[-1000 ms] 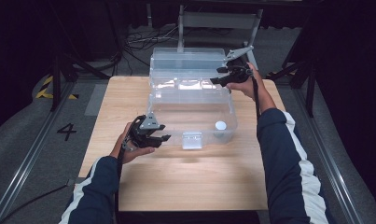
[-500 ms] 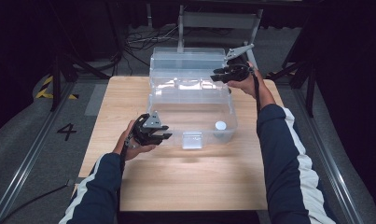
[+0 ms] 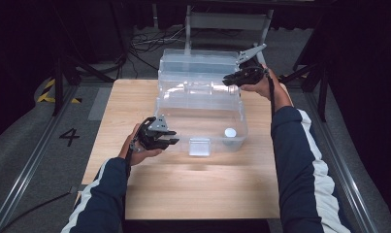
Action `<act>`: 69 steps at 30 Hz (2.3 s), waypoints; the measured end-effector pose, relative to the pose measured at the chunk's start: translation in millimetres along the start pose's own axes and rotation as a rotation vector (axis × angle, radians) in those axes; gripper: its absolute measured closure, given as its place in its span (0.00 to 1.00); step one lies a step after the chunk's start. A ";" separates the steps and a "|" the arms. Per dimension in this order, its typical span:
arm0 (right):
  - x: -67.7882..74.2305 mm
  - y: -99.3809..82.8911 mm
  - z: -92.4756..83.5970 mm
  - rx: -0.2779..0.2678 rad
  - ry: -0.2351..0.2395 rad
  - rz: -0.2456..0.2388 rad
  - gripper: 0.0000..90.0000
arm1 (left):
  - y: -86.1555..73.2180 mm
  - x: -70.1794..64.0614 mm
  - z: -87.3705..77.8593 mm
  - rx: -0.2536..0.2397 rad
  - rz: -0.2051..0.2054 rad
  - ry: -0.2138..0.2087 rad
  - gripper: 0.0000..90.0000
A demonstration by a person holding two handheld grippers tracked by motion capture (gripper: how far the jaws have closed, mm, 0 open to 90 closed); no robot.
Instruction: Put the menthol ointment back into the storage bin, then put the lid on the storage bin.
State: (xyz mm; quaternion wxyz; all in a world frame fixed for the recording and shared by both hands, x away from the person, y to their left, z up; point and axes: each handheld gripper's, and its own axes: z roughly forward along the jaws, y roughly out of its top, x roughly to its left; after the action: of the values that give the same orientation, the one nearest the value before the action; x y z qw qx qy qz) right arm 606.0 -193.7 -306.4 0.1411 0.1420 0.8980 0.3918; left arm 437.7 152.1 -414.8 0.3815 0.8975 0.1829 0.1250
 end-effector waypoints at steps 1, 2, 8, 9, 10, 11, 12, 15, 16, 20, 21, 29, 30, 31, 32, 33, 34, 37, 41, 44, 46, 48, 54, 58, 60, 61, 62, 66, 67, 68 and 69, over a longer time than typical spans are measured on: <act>0.5 0.7 0.3 0.000 0.004 -0.004 0.88 | 0.0 0.0 0.1 -0.001 0.003 0.000 0.76; 0.6 1.2 0.6 0.002 0.006 -0.008 0.89 | 0.0 0.1 0.1 -0.001 0.003 0.000 0.76; 1.5 3.1 -0.5 0.018 0.011 -0.026 0.90 | -0.3 0.6 -0.1 -0.001 0.007 -0.001 0.76; 2.1 3.6 -0.8 0.023 0.011 -0.030 0.91 | -0.4 0.6 0.0 -0.002 0.006 -0.002 0.76; 3.0 4.2 -1.1 0.025 0.012 -0.035 0.91 | -0.4 0.5 0.1 -0.004 0.004 -0.001 0.76; 3.8 4.8 -1.7 0.031 0.011 -0.041 0.92 | -0.5 0.6 0.2 -0.004 0.004 -0.001 0.75; 4.1 5.0 -2.4 0.034 0.014 -0.047 0.92 | -0.5 0.6 0.2 -0.005 -0.001 -0.002 0.75; 7.8 5.5 -2.4 0.035 -0.002 -0.081 0.94 | -0.5 0.2 0.1 -0.004 -0.002 0.002 0.75; 8.1 5.6 -3.1 0.035 0.001 -0.081 0.94 | -0.3 0.3 0.3 -0.004 -0.004 0.001 0.75; 9.6 5.4 -4.8 0.041 0.001 -0.080 0.94 | -0.3 1.0 0.2 -0.004 -0.002 0.001 0.74; 9.5 5.2 -5.3 0.040 0.003 -0.080 0.94 | -0.4 1.0 0.2 -0.005 -0.003 0.002 0.74; 12.1 5.0 -6.8 0.033 0.008 -0.078 0.95 | -0.6 0.7 0.4 -0.008 -0.007 0.003 0.73; 12.7 5.3 -7.1 0.034 0.012 -0.078 0.96 | -0.6 0.8 0.6 -0.010 -0.006 0.004 0.73; 13.0 5.7 -7.7 0.034 0.022 -0.084 0.96 | -0.6 0.9 0.5 -0.010 -0.007 0.003 0.73; 13.6 6.2 -8.4 0.034 0.030 -0.088 0.97 | -0.6 1.0 0.6 -0.010 -0.009 0.002 0.73; 13.8 6.3 -9.2 0.035 0.040 -0.095 0.97 | -0.4 1.1 0.6 -0.009 -0.009 0.003 0.72; 14.1 6.3 -9.7 0.035 0.041 -0.096 0.97 | -0.4 0.7 0.7 -0.010 -0.016 0.006 0.72; 15.6 5.4 -11.8 0.036 0.045 -0.093 0.97 | -0.5 0.5 0.7 -0.011 -0.019 0.009 0.71; 19.1 5.4 -15.3 0.039 0.054 -0.099 0.98 | -0.6 0.4 1.0 -0.013 -0.021 0.010 0.70; 22.7 5.9 -16.7 0.037 0.055 -0.114 0.98 | -0.6 0.4 1.0 -0.013 -0.021 0.011 0.70; 24.1 5.9 -18.0 0.036 0.059 -0.118 0.98 | -0.6 0.2 1.0 -0.014 -0.020 0.013 0.70; 25.8 6.1 -18.6 0.034 0.064 -0.120 0.98 | -0.7 -0.1 1.2 -0.017 -0.022 0.012 0.70; 31.7 6.5 -21.0 0.032 0.067 -0.133 0.99 | -0.8 -0.1 1.3 -0.018 -0.020 0.012 0.70; 36.0 5.9 -23.5 0.029 0.080 -0.143 0.99 | -0.9 -0.2 1.3 -0.018 -0.020 0.012 0.70; 38.4 5.5 -24.6 0.028 0.081 -0.151 0.99 | -0.9 -0.1 1.2 -0.017 -0.017 0.012 0.70; 39.9 5.2 -25.3 0.026 0.084 -0.152 0.99 | -0.9 0.0 1.2 -0.016 -0.016 0.011 0.70; 41.3 4.8 -25.9 0.024 0.083 -0.149 0.99 | -0.9 0.1 1.2 -0.017 -0.016 0.011 0.70; 46.6 3.0 -28.2 0.019 0.090 -0.157 0.99 | -1.0 0.0 1.2 -0.018 -0.015 0.011 0.70; 47.9 2.5 -28.8 0.016 0.093 -0.159 0.99 | -1.0 0.1 1.2 -0.018 -0.014 0.011 0.70; 49.0 2.2 -29.3 0.016 0.092 -0.157 0.99 | -1.1 0.1 1.3 -0.019 -0.014 0.010 0.70; 50.3 1.7 -29.8 0.015 0.094 -0.158 0.99 | -1.1 0.2 1.3 -0.019 -0.013 0.009 0.70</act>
State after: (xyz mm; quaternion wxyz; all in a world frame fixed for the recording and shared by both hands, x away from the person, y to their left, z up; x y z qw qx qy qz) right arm 549.2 -194.0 -292.8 0.1281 0.0529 0.9151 0.3787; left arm 438.1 152.1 -416.4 0.3902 0.8919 0.1893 0.1281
